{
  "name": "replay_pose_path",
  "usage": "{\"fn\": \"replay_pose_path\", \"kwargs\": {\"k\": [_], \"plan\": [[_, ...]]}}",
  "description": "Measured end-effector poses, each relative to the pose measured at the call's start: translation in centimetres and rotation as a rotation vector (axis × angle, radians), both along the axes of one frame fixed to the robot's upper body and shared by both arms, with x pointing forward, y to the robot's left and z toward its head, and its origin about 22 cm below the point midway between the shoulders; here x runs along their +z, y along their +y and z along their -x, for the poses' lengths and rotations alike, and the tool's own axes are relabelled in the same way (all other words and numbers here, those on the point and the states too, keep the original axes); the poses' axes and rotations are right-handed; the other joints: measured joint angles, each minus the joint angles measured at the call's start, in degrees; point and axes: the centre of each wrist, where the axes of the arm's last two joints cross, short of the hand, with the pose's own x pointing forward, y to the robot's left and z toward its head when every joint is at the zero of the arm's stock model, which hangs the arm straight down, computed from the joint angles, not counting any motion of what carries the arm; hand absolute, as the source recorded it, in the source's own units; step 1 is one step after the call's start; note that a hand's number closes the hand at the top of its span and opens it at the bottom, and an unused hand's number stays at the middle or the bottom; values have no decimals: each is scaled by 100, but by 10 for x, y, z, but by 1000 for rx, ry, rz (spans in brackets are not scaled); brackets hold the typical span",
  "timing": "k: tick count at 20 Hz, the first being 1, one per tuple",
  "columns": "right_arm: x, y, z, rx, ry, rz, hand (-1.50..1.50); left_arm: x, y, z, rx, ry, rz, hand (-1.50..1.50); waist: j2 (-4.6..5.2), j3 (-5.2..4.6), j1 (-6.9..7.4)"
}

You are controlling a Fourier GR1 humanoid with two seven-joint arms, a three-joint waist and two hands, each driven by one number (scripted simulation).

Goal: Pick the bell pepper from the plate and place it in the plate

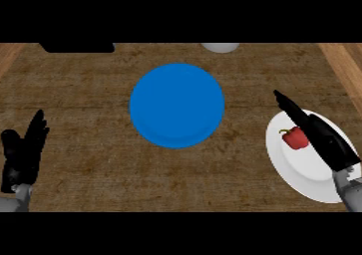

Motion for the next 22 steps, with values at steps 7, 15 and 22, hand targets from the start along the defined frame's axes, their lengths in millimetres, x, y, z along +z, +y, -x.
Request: {"fn": "replay_pose_path", "kwargs": {"k": [7, 15, 22], "plan": [[19, -9, -10, 35, -149, -459, -150, 13, -1, 3, -150, -119, -135, 0, 158, 90, 60], [-13, -71, 18, -212, -512, -777, -150, 6, 4, 26, -244, -161, -194, 0, 203, 88, 9], [-25, -129, 59, -135, -524, -752, -150, -2, 10, 29, -267, -174, -209, 0, 223, 75, 27]]}}
